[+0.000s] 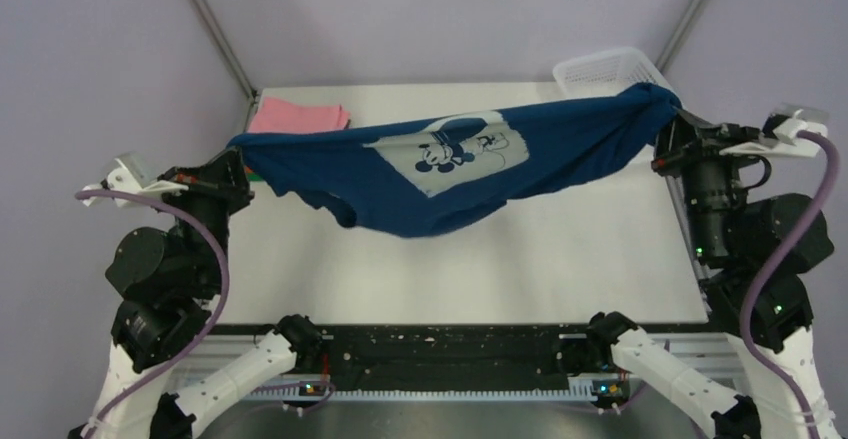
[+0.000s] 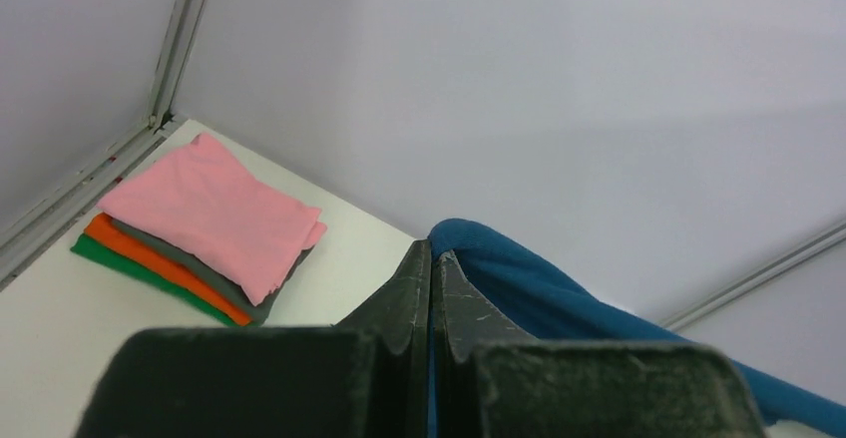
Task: Fold and stack the t-shirts
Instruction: Flatten out the tshirt
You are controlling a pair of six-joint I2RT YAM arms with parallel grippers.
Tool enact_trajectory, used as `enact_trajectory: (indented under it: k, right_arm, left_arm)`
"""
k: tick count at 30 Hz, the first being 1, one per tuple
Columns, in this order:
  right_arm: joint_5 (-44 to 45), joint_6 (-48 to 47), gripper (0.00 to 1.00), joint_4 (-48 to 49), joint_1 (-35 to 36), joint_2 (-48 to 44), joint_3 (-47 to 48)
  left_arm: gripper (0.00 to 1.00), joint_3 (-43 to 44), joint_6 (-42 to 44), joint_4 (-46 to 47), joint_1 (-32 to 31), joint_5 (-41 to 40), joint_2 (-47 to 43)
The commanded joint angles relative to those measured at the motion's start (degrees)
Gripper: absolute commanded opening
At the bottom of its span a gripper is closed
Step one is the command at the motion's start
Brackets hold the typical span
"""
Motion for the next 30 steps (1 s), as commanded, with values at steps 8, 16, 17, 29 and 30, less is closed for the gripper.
enact_trajectory:
  k: [8, 16, 17, 29, 30]
  right_arm:
    - [-6.06, -0.61, 0.00, -0.12, -0.46, -4.82, 4.38]
    - [-5.85, 3.70, 0.00, -4.99, -0.46, -5.81, 2.92]
    - [-5.88, 4.64, 0.00, -5.83, -0.47, -5.63, 2.23]
    - [7.09, 11.39, 0.00, -3.35, -0.59, 4.57, -19.09]
    - [7.76, 11.10, 0.00, -2.03, -1.13, 6.77, -20.73]
  left_arm:
    - [0.00, 6.86, 5.51, 1.91, 0.07, 6.21, -1.13]
    - [0.00, 8.54, 5.78, 2.36, 0.12, 3.48, 4.76]
    - [0.00, 9.33, 4.82, 1.03, 0.07, 0.68, 7.01]
    - [0.00, 12.07, -0.76, -2.38, 16.89, 9.71, 35.42]
    - [0.00, 11.94, -1.05, -0.74, 19.87, 12.87, 38.24]
